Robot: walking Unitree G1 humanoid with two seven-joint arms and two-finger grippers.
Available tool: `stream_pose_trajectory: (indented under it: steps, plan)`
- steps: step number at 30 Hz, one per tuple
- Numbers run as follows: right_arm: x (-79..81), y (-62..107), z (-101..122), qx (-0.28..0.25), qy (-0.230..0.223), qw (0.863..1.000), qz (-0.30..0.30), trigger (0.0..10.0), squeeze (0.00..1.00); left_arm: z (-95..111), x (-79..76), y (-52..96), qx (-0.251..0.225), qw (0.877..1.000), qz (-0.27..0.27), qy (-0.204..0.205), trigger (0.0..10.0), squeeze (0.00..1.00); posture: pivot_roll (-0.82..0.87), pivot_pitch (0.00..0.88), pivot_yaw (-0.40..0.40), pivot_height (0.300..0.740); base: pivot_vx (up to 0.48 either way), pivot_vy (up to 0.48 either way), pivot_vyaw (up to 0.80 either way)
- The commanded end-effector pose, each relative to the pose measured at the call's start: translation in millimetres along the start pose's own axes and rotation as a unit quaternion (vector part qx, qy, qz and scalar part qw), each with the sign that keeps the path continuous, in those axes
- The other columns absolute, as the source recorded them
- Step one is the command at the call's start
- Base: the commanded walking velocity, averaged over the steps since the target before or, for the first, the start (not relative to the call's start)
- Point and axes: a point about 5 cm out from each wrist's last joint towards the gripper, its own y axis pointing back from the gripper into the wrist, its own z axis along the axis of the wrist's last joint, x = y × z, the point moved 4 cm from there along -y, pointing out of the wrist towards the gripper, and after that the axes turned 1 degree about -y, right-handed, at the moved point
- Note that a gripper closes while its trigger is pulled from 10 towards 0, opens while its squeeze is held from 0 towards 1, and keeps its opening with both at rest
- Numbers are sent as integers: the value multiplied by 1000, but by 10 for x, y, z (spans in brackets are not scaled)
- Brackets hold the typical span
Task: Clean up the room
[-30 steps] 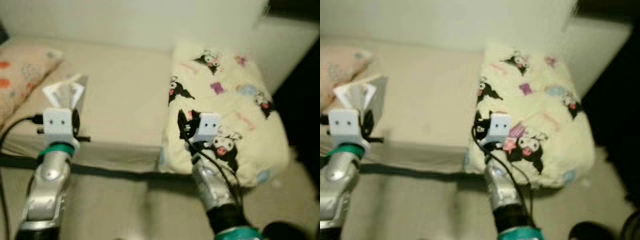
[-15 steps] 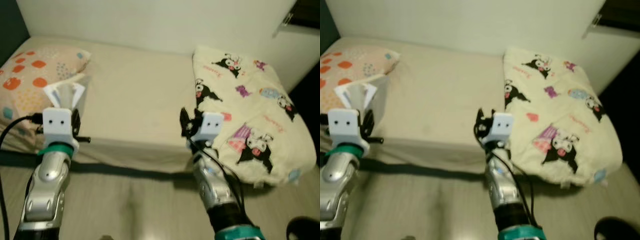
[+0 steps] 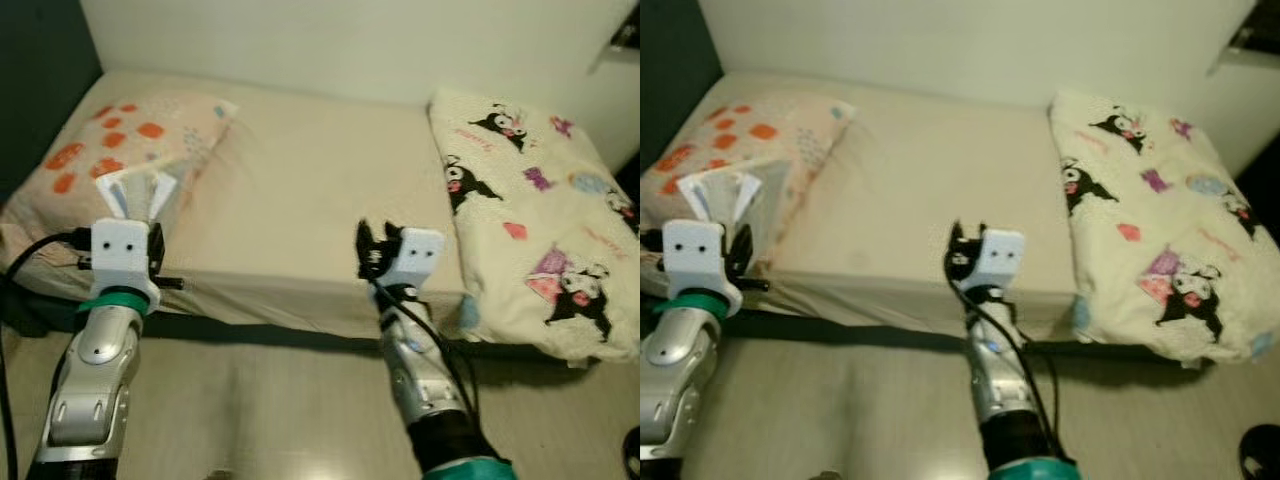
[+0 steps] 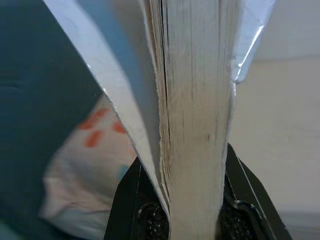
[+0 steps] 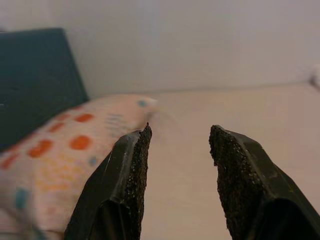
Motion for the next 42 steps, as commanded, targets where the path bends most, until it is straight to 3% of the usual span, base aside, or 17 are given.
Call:
stream_pose_trajectory:
  steps: [1, 6, 29, 42]
  plan:
    - [-123, 34, -20, 2, -1, 1000, -17, 10000, 0, 76, -36, 6, -20, 1000, -8, -6, 10000, 0, 225, 28, -24, 721, 0, 0, 0]
    - [-158, 23, -1, 0, -1, 1000, -24, 10000, 0, 71, -59, 12, -17, 1000, -14, -1, 10000, 0, 225, 29, -24, 740, 0, 0, 0]
    - [-152, 18, 9, -3, 1, 1000, -20, 10000, 0, 68, -91, -10, -20, 999, -23, -13, 10000, 0, 220, 13, -20, 740, 0, 0, 0]
    - [-104, 44, -58, 10, 2, 1000, -13, 10000, 0, 59, -85, -5, -22, 999, -23, -18, 10000, 0, 222, 23, -19, 740, 465, 0, 0]
